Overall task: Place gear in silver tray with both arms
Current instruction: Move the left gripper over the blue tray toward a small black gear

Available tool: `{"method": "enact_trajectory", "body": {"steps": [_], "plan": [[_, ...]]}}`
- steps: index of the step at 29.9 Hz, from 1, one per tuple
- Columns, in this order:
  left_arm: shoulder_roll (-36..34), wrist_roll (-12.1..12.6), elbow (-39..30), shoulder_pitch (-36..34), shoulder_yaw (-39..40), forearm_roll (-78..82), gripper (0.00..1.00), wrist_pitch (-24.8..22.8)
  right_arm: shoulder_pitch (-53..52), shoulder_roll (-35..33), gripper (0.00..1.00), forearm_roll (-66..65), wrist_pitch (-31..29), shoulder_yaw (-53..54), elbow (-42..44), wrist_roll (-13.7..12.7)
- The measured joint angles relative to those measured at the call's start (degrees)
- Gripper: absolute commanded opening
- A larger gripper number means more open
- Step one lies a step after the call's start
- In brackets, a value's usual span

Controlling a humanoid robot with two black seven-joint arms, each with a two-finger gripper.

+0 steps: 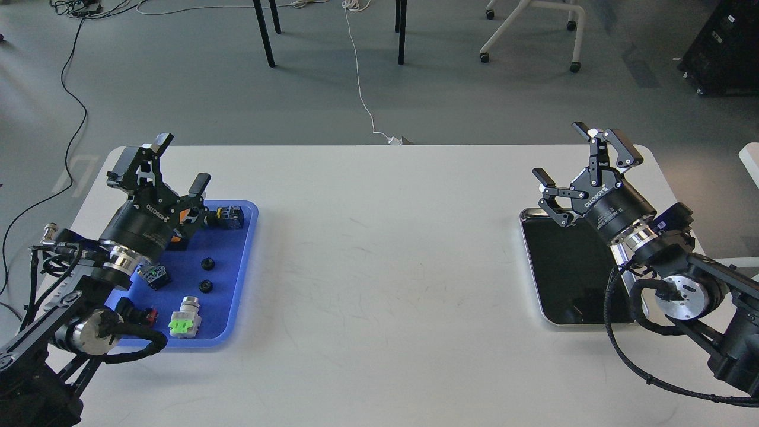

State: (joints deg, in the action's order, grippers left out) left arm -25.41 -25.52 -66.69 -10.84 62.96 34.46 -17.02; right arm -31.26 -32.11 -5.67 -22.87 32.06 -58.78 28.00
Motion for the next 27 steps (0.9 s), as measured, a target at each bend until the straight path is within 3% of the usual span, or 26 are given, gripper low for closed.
{"method": "enact_trajectory", "body": {"steps": [22, 27], "plan": [[-0.75, -0.03, 0.14, -1.19, -0.41, 0.36, 0.98, -1.31, -0.21, -0.62, 0.99, -0.04, -0.54, -1.16, 3.63, 0.0], [-3.89, -2.13, -0.35, -2.16, -1.07, 6.03, 0.98, -2.99, -0.42, -0.78, 0.99, -0.05, -1.96, -1.37, 3.89, 0.0]]}}
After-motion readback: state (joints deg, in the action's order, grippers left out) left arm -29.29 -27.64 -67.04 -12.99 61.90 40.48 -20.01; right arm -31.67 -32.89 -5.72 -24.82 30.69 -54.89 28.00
